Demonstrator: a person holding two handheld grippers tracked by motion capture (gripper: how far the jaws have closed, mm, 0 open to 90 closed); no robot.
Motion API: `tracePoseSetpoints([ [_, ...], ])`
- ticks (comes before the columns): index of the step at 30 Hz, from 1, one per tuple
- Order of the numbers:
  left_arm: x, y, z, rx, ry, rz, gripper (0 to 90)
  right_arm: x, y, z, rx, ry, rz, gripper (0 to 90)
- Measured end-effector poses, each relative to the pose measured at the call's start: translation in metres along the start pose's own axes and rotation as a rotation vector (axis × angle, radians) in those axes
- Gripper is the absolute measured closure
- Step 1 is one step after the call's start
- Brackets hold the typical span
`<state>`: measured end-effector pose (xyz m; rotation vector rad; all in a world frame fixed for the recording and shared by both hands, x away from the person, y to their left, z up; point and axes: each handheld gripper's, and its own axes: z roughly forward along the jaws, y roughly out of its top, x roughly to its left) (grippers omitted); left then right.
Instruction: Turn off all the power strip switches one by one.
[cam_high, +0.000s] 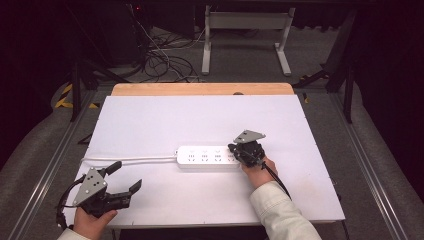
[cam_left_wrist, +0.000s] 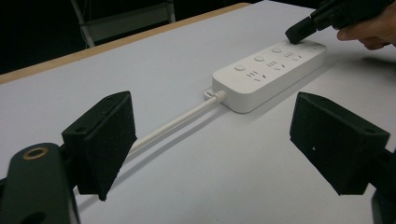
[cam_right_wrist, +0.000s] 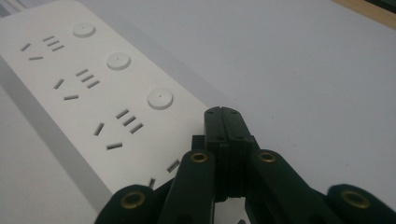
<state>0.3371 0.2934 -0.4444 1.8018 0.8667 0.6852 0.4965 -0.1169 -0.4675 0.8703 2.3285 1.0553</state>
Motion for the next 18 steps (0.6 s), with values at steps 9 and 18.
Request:
tracePoseSetpoints([
  [9,0.0,0.0,0.002,0.005,-0.004,-0.001,15.2,0.008,0.012,-0.018,-0.092,0.047,-0.016,90.0],
  [18,0.001,0.001,0.004,0.006,-0.008,0.004,15.1,0.007,0.021,-0.04,-0.147,0.075,0.011,90.0],
])
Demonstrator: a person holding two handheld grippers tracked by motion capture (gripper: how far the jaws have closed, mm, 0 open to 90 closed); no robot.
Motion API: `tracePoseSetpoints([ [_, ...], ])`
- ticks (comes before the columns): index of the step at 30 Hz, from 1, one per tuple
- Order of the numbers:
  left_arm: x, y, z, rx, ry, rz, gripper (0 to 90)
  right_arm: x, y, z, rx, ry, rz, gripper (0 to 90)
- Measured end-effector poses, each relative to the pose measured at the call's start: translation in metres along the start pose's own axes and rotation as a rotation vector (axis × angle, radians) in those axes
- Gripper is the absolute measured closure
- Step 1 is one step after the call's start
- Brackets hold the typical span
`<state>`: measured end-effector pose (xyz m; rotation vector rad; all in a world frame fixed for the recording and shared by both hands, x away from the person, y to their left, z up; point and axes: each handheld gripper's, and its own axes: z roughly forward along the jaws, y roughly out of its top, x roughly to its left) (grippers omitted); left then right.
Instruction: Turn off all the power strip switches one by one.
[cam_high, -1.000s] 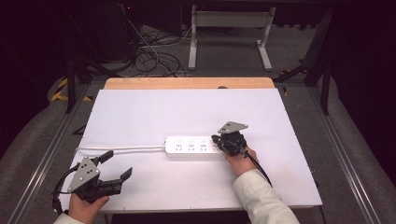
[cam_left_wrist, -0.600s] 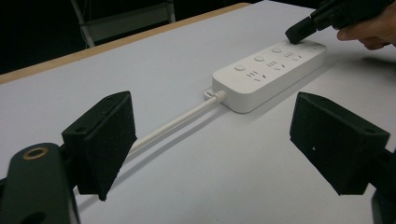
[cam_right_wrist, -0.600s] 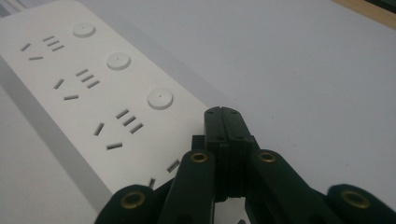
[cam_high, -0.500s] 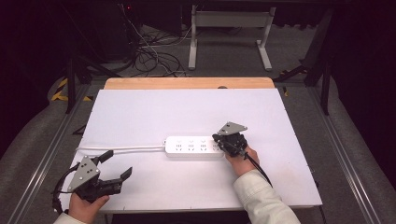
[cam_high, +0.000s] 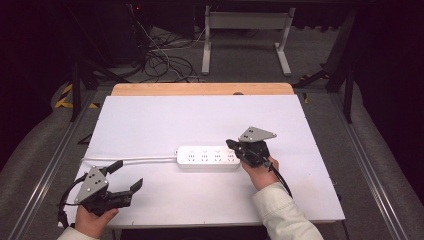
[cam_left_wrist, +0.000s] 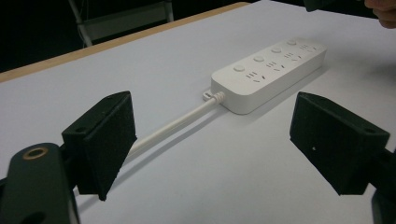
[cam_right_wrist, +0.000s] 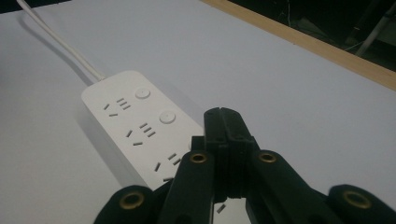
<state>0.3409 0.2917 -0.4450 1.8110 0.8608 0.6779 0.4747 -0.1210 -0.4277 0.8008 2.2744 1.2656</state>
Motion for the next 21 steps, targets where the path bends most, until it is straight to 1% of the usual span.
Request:
tracePoseSetpoints([
  [1,0.0,0.0,0.0,-0.001,-0.001,-0.004,15.2,0.0,0.0,-0.001,0.002,0.003,-0.001,90.0],
  [2,0.0,0.0,0.0,-0.003,-0.002,-0.011,15.2,0.001,0.001,-0.001,0.005,0.006,-0.005,83.3],
  [3,0.0,0.0,0.0,-0.004,0.0,-0.007,15.2,0.001,0.001,-0.002,0.003,-0.002,-0.002,73.5],
  [4,0.001,0.0,-0.001,-0.004,-0.003,-0.009,15.2,0.001,0.002,-0.004,0.001,-0.011,-0.003,66.4],
  [6,0.001,0.0,-0.001,-0.008,0.0,-0.012,15.2,0.0,0.002,-0.011,-0.035,-0.022,0.001,52.4],
  [7,0.001,0.0,-0.001,-0.008,-0.001,-0.012,15.2,-0.001,0.002,-0.015,-0.058,-0.018,0.006,46.9],
  [8,0.002,0.0,-0.001,-0.004,0.001,-0.004,15.2,-0.002,0.002,-0.02,-0.069,0.002,0.003,39.6],
  [9,0.001,-0.001,-0.001,-0.005,-0.001,-0.011,15.1,-0.003,0.001,-0.024,-0.072,0.005,-0.005,35.0],
  [12,0.001,-0.001,-0.002,-0.004,-0.001,-0.007,15.2,-0.005,-0.004,-0.039,-0.117,0.014,-0.01,26.9],
  [15,0.0,0.0,-0.002,-0.005,0.001,-0.011,15.2,-0.008,-0.015,-0.052,-0.159,0.008,-0.013,19.3],
  [16,0.001,0.0,-0.002,-0.004,0.001,-0.006,15.2,-0.009,-0.019,-0.055,-0.171,0.001,-0.011,17.3],
  [17,0.001,0.0,-0.002,-0.004,0.002,-0.011,15.2,-0.011,-0.023,-0.059,-0.177,-0.003,-0.009,16.2],
  [21,0.001,0.0,-0.002,-0.006,0.005,-0.009,15.1,-0.019,-0.039,-0.07,-0.162,-0.016,0.002,14.3],
])
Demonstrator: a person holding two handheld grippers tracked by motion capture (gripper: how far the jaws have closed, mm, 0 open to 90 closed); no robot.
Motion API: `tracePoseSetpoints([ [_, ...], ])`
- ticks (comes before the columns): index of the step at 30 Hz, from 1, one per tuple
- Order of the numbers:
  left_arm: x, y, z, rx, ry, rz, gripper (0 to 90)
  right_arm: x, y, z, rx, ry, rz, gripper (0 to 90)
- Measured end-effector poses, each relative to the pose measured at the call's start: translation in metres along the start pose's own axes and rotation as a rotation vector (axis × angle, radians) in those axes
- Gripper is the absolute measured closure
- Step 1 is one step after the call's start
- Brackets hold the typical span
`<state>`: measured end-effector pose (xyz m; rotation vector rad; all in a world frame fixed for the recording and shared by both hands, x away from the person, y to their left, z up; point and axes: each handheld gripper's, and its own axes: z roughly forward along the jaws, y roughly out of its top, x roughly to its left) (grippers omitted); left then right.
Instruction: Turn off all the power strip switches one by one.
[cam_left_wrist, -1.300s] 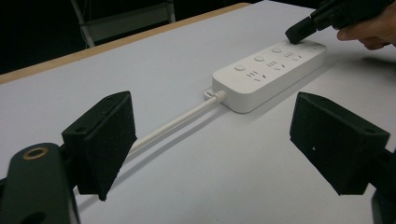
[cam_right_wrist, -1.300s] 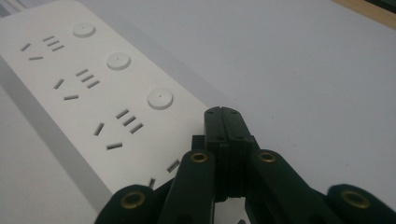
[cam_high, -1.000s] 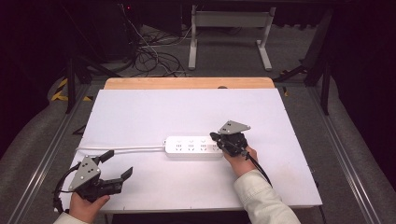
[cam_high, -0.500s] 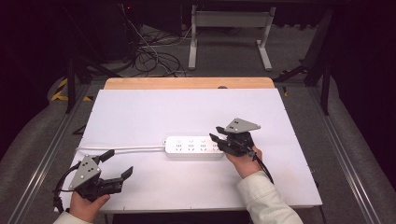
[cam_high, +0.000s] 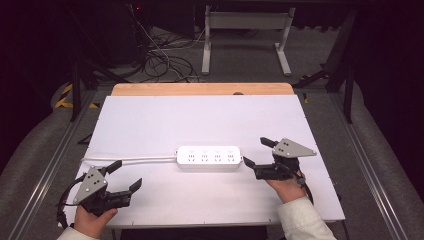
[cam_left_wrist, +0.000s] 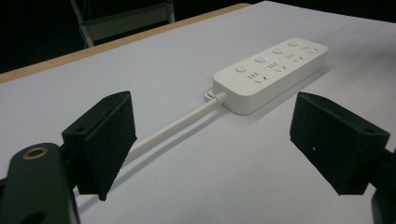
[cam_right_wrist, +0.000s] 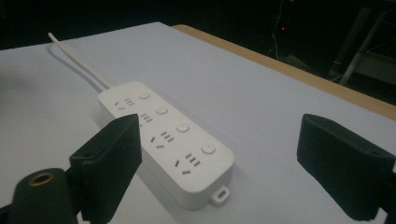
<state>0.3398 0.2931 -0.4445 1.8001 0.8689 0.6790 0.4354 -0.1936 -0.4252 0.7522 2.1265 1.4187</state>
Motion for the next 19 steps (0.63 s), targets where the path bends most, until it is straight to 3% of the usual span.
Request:
tracePoseSetpoints([
  [6,0.001,0.0,-0.001,0.002,-0.001,0.007,15.1,-0.01,-0.018,-0.015,0.04,-0.014,0.037,12.7],
  [11,0.001,0.0,-0.001,0.008,-0.006,0.017,15.1,-0.016,-0.03,-0.021,0.113,-0.002,0.087,7.3],
  [16,-0.001,0.0,-0.001,0.013,-0.005,0.034,14.7,-0.016,-0.04,-0.025,0.106,-0.008,0.052,1.3],
  [19,0.0,0.0,-0.001,0.016,-0.007,0.04,14.1,-0.014,-0.041,-0.025,0.096,0.015,0.04,0.6],
])
